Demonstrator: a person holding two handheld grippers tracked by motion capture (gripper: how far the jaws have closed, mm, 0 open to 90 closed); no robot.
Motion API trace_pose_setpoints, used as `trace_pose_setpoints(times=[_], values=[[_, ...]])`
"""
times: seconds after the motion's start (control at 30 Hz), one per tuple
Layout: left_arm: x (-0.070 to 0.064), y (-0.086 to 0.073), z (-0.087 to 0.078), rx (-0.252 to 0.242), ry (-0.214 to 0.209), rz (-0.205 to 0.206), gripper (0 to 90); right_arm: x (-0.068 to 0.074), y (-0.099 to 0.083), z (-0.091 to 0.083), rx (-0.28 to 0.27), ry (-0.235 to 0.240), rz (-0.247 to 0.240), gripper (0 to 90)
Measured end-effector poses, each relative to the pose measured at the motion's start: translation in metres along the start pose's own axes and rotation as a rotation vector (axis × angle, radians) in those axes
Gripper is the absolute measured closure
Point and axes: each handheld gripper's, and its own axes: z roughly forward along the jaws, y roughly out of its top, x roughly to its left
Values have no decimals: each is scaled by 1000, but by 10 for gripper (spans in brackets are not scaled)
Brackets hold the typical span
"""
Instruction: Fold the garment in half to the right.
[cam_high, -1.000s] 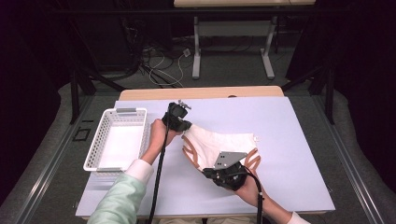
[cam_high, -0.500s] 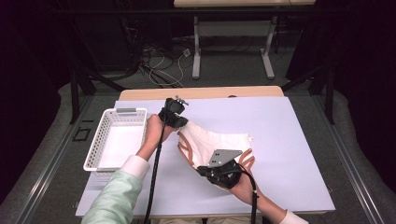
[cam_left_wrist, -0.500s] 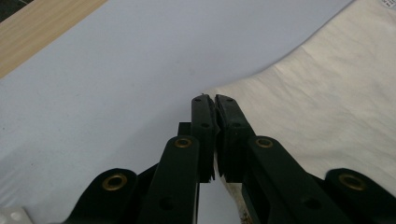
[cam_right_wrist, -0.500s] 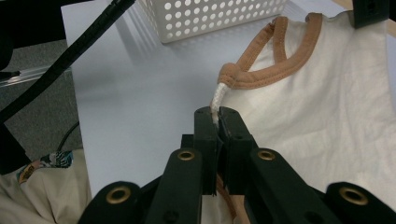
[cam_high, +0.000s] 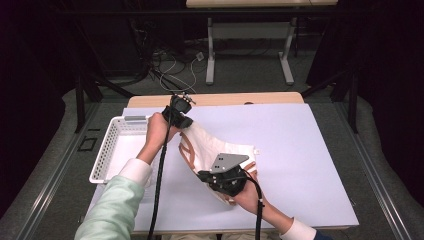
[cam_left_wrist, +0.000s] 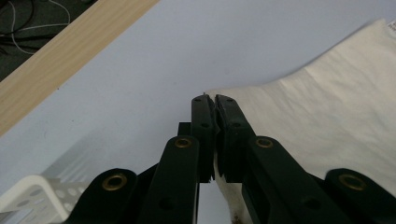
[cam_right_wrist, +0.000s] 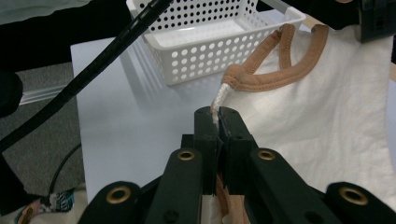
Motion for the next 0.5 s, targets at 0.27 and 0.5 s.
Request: trace_pose_setpoints(times=[0.27, 0.5], values=[[-11, 5, 6, 4, -31, 17, 867, 4, -12, -1, 7, -5, 31, 868], [-25, 13, 14, 7, -47, 39, 867, 4, -25, -8, 24, -12, 47, 867]])
